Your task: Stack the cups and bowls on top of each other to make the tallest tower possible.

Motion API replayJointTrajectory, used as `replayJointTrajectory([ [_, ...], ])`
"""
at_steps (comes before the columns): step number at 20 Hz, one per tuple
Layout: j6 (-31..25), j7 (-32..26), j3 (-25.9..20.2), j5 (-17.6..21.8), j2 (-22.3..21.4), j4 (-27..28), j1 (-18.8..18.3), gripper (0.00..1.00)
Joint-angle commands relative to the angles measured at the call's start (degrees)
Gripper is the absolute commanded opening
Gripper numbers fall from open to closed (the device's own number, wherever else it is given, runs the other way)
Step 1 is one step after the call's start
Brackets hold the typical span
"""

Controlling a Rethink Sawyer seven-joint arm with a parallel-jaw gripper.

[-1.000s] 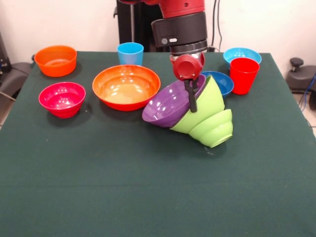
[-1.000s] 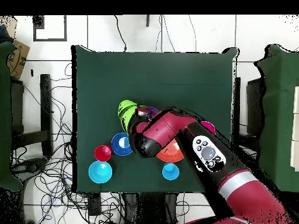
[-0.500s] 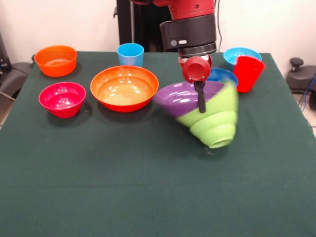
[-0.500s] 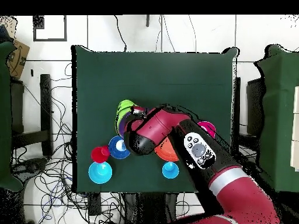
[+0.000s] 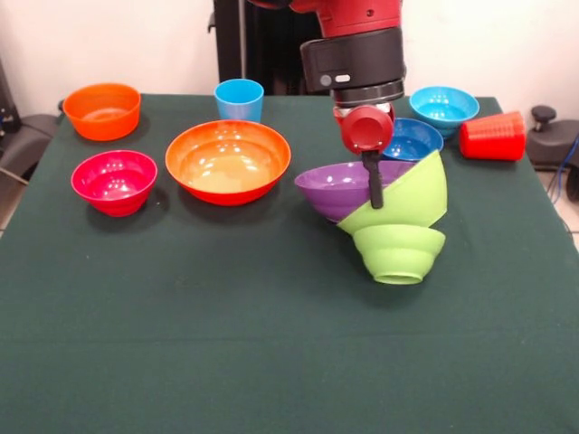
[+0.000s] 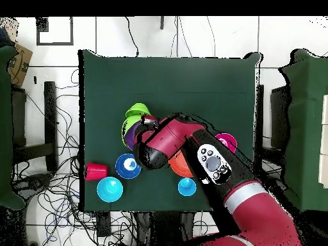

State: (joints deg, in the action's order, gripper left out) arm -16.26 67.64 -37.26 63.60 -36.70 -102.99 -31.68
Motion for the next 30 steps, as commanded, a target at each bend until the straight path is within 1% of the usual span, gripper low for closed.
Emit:
replayJointTrajectory([
  [1, -3.29, 2.5, 3.58, 1.08, 1.48, 2.11, 2.01, 0.0],
  [3, -3.19, 2.58, 3.39, 0.06, -0.42, 0.76, 1.44, 0.0],
  [4, -3.74, 1.5, 2.38, -1.22, -1.66, -0.33, 0.31, 0.0],
  [6, -3.85, 0.71, 1.31, -2.49, -3.12, -1.45, -0.74, 0.0],
  [8, -2.83, 1.75, 1.78, -2.49, -4.4, -1.5, -0.86, 0.0],
  [10, -2.88, 1.66, 1.47, -3.37, -6.1, -2.16, -1.64, 0.0],
  [11, -4.19, 0.67, 1.24, -4.34, -6.56, -2.77, -2.34, 0.0],
  [13, -6.38, -1.93, 0.27, -6.76, -8.94, -5.47, -4.61, 0.0],
  [15, -7.78, -3.93, 0.17, -8.62, -12.11, -8.33, -6.53, 0.0],
  [17, -8.77, -7.36, -1.54, -10.5, -14.31, -11.11, -9.34, 0.0],
  [22, -12.78, -10.53, 0.06, -10.57, -17.7, -12.81, -11.09, 0.0],
  [26, -15.5, -12.03, -0.81, -10.14, -17.64, -13.37, -12.5, 0.0],
  [30, -20.59, -14.73, -1.81, -9.43, -14.65, -13.14, -13.04, 0.0],
])
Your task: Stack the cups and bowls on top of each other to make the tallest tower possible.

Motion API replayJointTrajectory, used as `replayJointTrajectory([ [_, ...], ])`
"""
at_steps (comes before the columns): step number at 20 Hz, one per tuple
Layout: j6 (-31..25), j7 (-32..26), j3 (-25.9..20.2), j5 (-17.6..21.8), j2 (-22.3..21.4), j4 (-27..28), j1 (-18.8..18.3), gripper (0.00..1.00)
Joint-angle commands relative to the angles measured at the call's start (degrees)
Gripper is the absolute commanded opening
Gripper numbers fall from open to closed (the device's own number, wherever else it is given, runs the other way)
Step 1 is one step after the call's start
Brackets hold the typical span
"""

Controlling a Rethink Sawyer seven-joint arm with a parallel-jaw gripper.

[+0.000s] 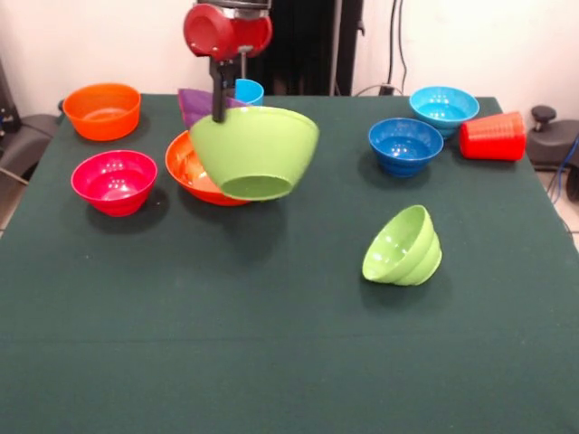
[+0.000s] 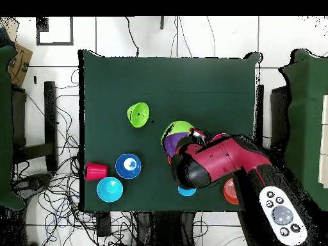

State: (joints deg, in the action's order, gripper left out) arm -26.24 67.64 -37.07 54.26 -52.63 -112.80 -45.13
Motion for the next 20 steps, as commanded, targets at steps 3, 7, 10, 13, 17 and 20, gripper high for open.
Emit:
replayJointTrajectory([
  [3, -14.2, -16.08, -2.67, -0.89, 3.06, -2.65, 0.36, 0.0],
  [7, -18.01, -17.4, -4.82, -3.93, 3.78, -2.67, -0.98, 0.0],
  [10, -21.21, -17.79, -6.69, -7.36, 3.38, -2.78, -2.29, 0.0],
  [13, -23.34, -17.87, -8.28, -9.69, 3.01, -3.04, -3.29, 0.0],
  [17, -25.99, -18.39, -9.8, -10.81, 3.09, -3.62, -4.78, 0.0],
  [20, -28.05, -18.42, -10.96, -11.52, 3.0, -3.8, -5.1, 0.0],
])
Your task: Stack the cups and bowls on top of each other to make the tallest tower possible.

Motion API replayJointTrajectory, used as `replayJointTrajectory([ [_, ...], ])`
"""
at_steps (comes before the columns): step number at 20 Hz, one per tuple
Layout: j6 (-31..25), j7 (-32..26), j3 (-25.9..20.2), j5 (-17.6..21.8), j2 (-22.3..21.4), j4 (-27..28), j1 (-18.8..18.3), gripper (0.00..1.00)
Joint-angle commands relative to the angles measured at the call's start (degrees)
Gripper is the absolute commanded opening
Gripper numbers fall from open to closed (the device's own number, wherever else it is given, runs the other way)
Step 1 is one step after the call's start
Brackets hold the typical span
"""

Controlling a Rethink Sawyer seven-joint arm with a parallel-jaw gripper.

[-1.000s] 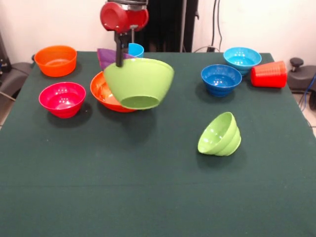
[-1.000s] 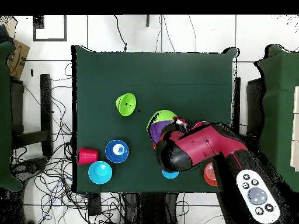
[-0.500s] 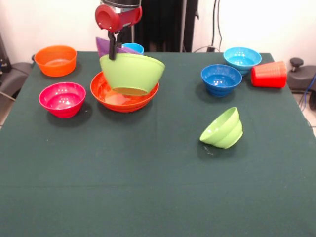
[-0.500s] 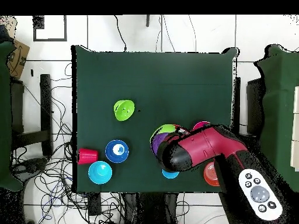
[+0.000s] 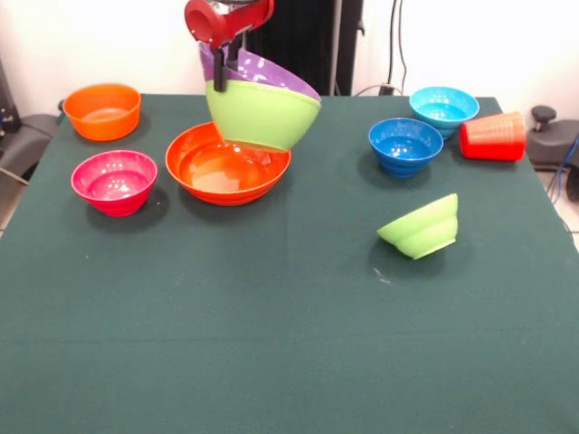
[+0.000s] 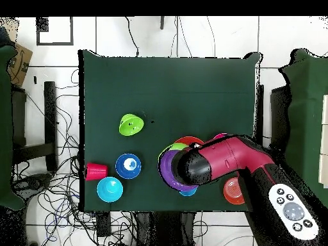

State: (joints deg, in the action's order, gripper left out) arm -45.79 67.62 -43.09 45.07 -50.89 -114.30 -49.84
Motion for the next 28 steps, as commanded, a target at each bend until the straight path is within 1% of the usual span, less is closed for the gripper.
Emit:
replayJointTrajectory([
  [1, -9.4, -18.49, -5.31, -2.47, 1.16, -2.22, -0.63, 0.0],
  [4, -11.65, -18.79, -6.16, -2.94, 0.28, -2.52, -1.18, 0.0],
  [8, -14.42, -20.04, -6.68, -2.46, 0.49, -3.49, -2.28, 0.0],
  [17, -18.17, -18.76, -6.18, 0.74, 4.26, -2.19, -1.82, 0.0],
  [24, -14.54, -17.5, -5.89, 3.95, 5.88, -1.66, -2.72, 0.0],
  [26, -13.33, -16.68, -5.71, 4.95, 6.77, -1.21, -2.46, 0.0],
  [28, -10.92, -15.83, -5.29, 6.66, 7.01, -1.68, -3.35, 0.0],
])
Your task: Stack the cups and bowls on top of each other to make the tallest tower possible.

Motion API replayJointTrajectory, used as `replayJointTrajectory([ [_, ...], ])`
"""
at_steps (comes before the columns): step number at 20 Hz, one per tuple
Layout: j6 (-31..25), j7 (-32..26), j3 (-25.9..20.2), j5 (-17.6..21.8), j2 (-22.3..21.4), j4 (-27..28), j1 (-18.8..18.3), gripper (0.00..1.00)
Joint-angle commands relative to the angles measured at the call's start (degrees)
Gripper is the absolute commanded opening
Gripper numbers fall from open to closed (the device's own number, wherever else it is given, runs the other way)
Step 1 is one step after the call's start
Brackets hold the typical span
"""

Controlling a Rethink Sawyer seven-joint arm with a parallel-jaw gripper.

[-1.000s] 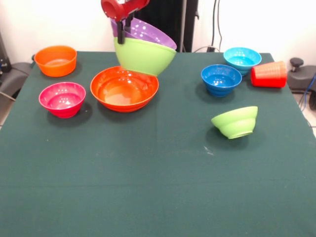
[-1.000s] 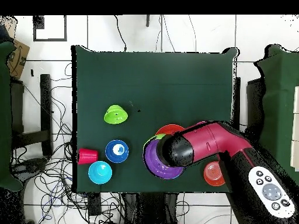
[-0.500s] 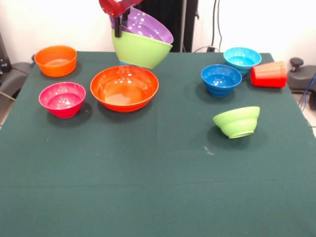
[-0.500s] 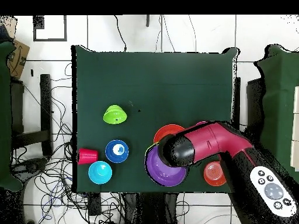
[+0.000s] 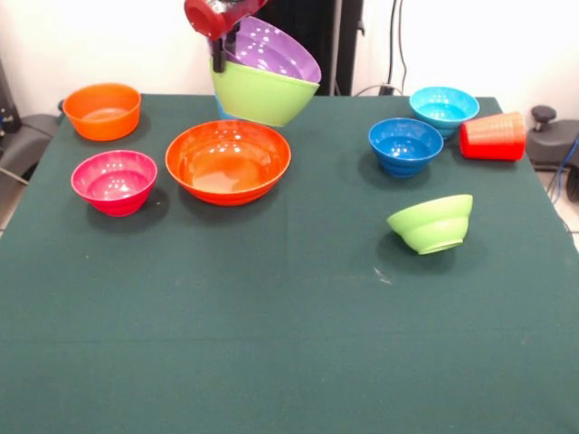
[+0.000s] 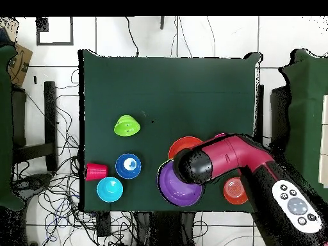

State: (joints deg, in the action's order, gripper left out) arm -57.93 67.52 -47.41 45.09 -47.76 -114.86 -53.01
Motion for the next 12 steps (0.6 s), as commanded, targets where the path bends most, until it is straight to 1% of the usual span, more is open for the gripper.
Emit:
replayJointTrajectory([
  [1, 1.54, -15.5, -0.81, 7.21, 4.09, -0.97, -0.17, 0.0],
  [2, 1.81, -16.23, -0.85, 7.63, 4.02, -0.25, -1.06, 0.0],
  [3, 1.99, -16.15, -0.76, 8.16, 4.2, 0.05, -1.12, 0.0],
  [4, 2.3, -16.59, -0.78, 8.57, 3.74, -0.42, -1.97, 0.0],
  [12, 1.49, -15.53, -0.12, 11.64, 4.01, 0.16, -1.98, 0.0],
])
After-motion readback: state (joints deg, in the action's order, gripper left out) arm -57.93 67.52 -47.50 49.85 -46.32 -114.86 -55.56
